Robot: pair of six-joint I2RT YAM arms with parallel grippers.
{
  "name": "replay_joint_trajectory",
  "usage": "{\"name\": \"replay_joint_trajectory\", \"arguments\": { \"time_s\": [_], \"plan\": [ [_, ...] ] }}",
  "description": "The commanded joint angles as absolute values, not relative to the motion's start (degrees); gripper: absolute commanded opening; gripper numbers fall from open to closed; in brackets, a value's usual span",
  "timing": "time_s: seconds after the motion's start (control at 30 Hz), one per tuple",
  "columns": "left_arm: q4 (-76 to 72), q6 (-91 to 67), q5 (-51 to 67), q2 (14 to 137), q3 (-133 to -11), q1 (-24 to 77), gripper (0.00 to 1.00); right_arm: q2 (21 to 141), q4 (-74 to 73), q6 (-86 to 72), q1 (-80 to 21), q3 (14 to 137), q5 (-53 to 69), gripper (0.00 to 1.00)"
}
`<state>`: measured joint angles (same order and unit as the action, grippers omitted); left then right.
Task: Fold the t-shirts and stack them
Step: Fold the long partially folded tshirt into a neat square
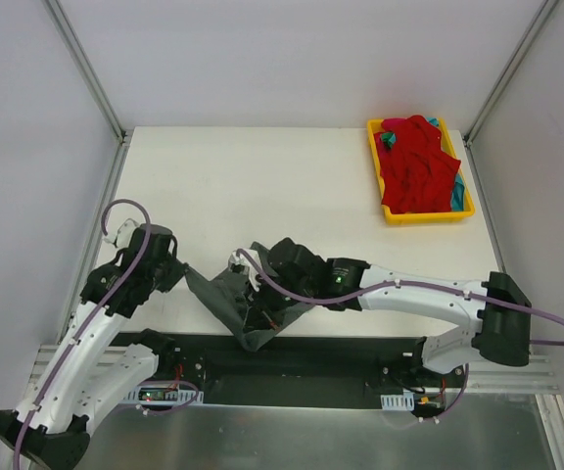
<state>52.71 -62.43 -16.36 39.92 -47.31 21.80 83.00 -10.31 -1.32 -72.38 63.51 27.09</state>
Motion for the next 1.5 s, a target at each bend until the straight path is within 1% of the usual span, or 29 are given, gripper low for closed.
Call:
{"name": "replay_joint_trajectory", "arguments": {
  "time_s": [0.0, 0.13, 0.37, 0.53, 0.7, 0.83, 0.97, 1.1, 1.2, 1.27, 1.3, 1.33, 1.37, 1.4, 1.43, 1.47],
  "plan": [
    [49.7, -62.7, -17.4, 44.7, -51.8, 21.8, 0.0, 77.9, -11.1, -6.0, -70.2, 60.3, 29.3, 0.01],
    [45.5, -60.7, -14.3, 53.1, -55.2, 22.7, 0.0, 74.3, -10.9, -8.3, -66.7, 55.5, 26.1, 0.01],
    [42.4, -60.3, -21.3, 65.0, -63.2, 30.9, 0.0, 63.8, -10.6, -13.0, -61.5, 45.5, 17.1, 0.01],
    [42.2, -59.9, -23.1, 75.9, -67.9, 32.0, 0.0, 59.8, -9.7, -15.7, -56.7, 38.3, 14.9, 0.0],
    [42.0, -56.8, -21.5, 87.8, -74.5, 32.6, 0.0, 59.4, -9.1, -17.1, -51.5, 33.9, 12.8, 0.01],
    [41.9, -55.0, -19.7, 95.0, -77.8, 32.8, 0.0, 61.3, -8.3, -18.4, -49.7, 32.8, 12.9, 0.01],
    [42.1, -52.4, -18.9, 101.1, -81.3, 33.2, 0.0, 62.4, -8.3, -20.0, -49.0, 31.8, 11.3, 0.01],
    [41.9, -51.3, -17.6, 104.4, -81.9, 33.2, 0.0, 63.5, -8.3, -21.9, -48.9, 31.3, 10.0, 0.01],
    [42.0, -50.0, -17.0, 107.1, -83.0, 33.3, 0.0, 64.4, -8.3, -23.3, -48.9, 30.1, 5.6, 0.03],
    [41.9, -49.5, -16.6, 109.0, -83.8, 33.4, 0.01, 65.9, -8.3, -23.2, -48.7, 29.7, 3.2, 0.07],
    [42.1, -49.0, -16.3, 110.1, -84.3, 33.4, 0.06, 67.0, -8.3, -23.3, -48.7, 29.9, 2.4, 0.09],
    [42.0, -48.5, -15.8, 110.6, -84.9, 33.4, 0.12, 67.8, -8.3, -22.8, -48.6, 30.5, 1.7, 0.11],
    [42.0, -48.2, -15.6, 110.8, -85.4, 33.4, 0.27, 68.8, -8.9, -22.3, -48.5, 31.6, 0.7, 0.15],
    [41.9, -47.6, -15.8, 110.8, -86.1, 33.4, 0.48, 69.4, -9.8, -21.7, -48.5, 32.7, 0.4, 0.15],
    [42.0, -46.2, -15.7, 110.4, -87.2, 33.4, 0.71, 70.0, -10.9, -21.2, -48.3, 34.3, -1.7, 0.19],
    [42.0, -45.0, -15.6, 109.9, -88.4, 33.4, 0.8, 70.3, -13.1, -20.7, -48.4, 35.9, -2.7, 0.26]
  ]
}}
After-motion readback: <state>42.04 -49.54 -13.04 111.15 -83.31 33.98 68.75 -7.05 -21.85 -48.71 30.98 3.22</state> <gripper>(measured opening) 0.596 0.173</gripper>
